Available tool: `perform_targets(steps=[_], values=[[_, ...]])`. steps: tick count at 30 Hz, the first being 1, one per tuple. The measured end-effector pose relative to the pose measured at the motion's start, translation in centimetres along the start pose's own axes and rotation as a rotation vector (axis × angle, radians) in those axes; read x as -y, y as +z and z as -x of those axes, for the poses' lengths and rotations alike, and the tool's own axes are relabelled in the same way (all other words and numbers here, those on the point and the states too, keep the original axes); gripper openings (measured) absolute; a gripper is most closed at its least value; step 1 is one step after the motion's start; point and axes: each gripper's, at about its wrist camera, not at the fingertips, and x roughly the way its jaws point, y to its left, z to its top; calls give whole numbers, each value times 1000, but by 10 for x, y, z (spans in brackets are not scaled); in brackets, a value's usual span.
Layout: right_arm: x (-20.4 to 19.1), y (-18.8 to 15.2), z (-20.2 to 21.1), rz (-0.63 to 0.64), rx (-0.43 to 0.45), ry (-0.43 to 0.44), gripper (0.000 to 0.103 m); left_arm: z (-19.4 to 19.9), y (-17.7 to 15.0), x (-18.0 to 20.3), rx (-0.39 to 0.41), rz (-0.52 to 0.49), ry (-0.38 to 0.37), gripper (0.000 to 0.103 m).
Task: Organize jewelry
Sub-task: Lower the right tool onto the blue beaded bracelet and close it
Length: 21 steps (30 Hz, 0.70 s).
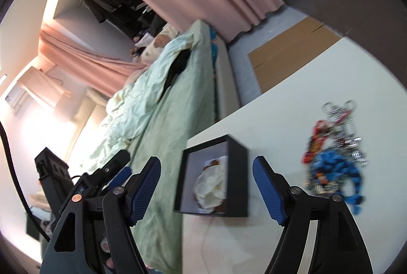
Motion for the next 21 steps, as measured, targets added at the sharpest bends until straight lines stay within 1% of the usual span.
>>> perform_targets(steps=[6, 11, 16, 21], values=[[19, 5, 30, -8, 27, -70, 75, 3, -11, 20, -11, -53, -23, 87], [39, 6, 50, -35, 25, -112, 75, 4, -24, 37, -20, -106, -45, 87], [48, 4, 56, -43, 12, -159, 75, 4, -37, 57, -36, -143, -78, 87], [67, 0, 60, -104, -12, -185, 75, 0, -47, 79, -46, -181, -107, 86]])
